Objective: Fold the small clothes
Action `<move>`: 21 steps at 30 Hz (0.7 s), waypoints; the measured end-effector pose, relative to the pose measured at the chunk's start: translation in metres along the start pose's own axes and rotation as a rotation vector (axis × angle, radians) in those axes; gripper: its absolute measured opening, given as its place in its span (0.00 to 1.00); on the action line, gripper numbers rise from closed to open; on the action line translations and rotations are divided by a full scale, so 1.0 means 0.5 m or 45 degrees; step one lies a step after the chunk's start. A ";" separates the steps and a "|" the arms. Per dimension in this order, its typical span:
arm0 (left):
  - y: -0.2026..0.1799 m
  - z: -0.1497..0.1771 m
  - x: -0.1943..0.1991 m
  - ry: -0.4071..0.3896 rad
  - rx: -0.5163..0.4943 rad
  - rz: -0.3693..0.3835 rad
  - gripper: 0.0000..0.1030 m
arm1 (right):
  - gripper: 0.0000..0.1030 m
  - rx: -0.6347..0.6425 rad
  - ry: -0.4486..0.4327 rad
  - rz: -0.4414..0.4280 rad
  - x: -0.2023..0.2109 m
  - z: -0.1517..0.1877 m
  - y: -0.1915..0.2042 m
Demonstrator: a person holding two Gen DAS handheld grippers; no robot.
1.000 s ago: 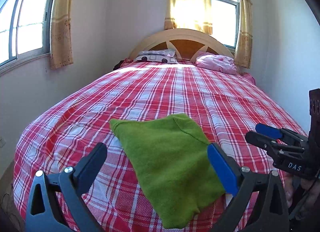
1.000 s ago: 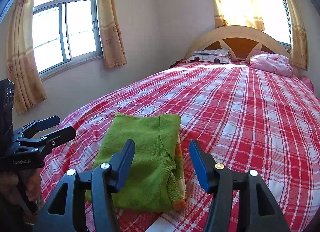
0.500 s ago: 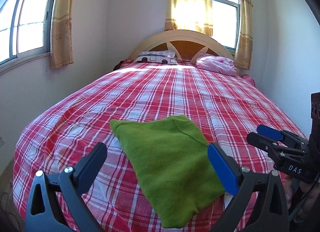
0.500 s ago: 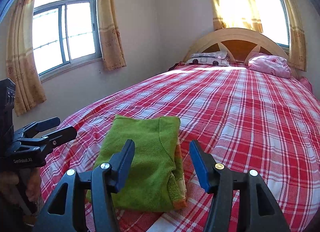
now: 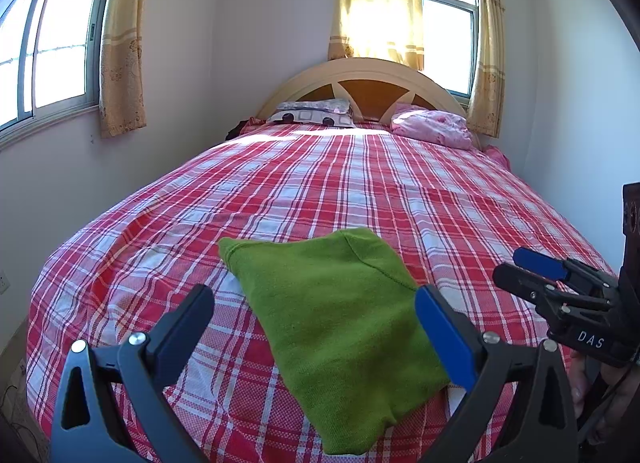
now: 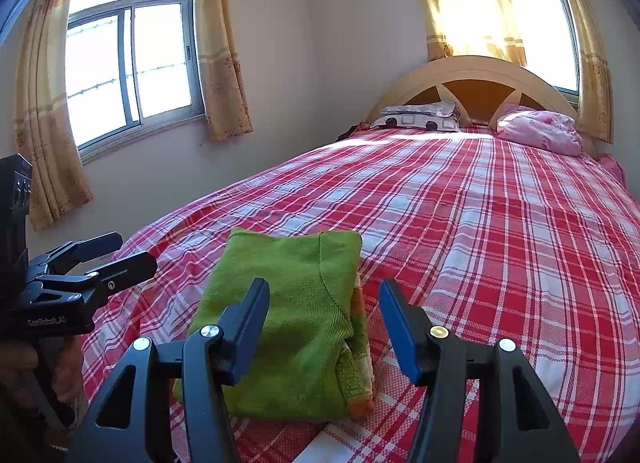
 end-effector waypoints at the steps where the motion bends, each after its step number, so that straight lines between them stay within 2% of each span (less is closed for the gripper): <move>1: 0.000 -0.001 0.000 0.001 0.000 0.001 1.00 | 0.57 0.001 -0.001 0.000 0.000 0.000 0.001; 16: 0.000 0.001 -0.006 0.032 -0.007 -0.003 1.00 | 0.57 -0.003 -0.046 0.012 0.015 -0.006 0.000; 21: -0.001 0.000 -0.005 0.017 -0.020 -0.031 1.00 | 0.57 -0.001 -0.072 0.021 0.025 -0.011 -0.002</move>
Point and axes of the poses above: each gripper's, at about its wrist camera, not at the fingertips, and x roughly against the way its jaws point, y to its left, z to its underside, the point moved 3 cm from there along -x, roughly the way its jaws point, and after that the axes turned 13 degrees about x, right-handed, at the moved point
